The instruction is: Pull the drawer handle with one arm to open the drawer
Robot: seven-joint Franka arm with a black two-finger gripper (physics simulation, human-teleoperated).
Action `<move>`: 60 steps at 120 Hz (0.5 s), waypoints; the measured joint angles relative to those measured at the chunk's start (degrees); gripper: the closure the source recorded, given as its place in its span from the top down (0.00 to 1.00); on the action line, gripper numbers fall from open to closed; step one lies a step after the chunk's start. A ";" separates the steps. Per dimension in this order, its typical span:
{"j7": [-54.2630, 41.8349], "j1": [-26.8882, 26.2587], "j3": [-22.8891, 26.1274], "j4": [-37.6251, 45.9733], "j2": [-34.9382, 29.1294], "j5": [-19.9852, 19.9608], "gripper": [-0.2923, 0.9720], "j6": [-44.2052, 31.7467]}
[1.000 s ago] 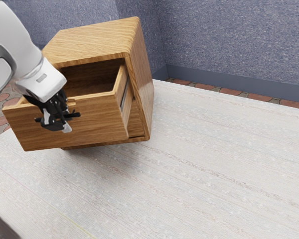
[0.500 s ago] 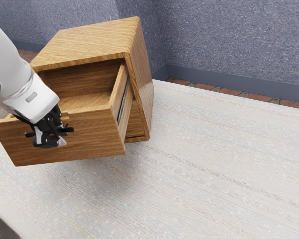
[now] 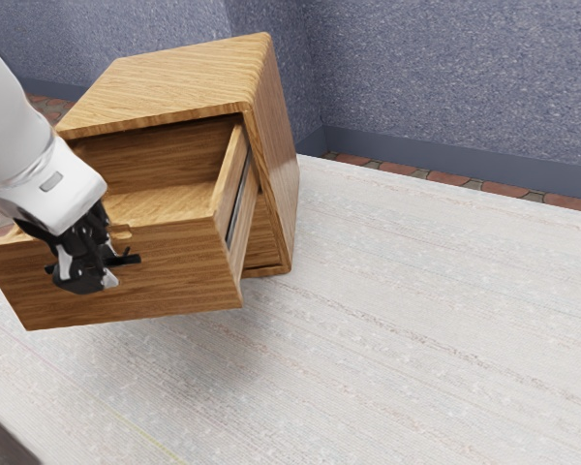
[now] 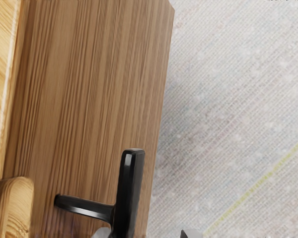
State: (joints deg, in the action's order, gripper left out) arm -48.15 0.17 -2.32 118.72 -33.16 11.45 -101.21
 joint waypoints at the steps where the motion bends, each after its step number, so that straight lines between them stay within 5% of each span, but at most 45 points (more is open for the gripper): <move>1: 0.09 0.07 0.07 -0.13 -0.01 -0.01 0.30 0.17; 19: 1.40 0.18 0.48 -1.52 -0.08 -0.16 0.26 2.87; 42: 2.59 0.38 1.80 -8.04 0.13 -0.13 0.43 7.15; 49: 2.13 0.60 2.07 -20.40 6.21 -0.82 0.46 11.16; 60: 0.36 3.86 1.57 -46.93 26.33 -3.14 0.57 20.35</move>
State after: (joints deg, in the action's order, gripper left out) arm -47.79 4.03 -0.75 71.79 -6.82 8.32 -80.87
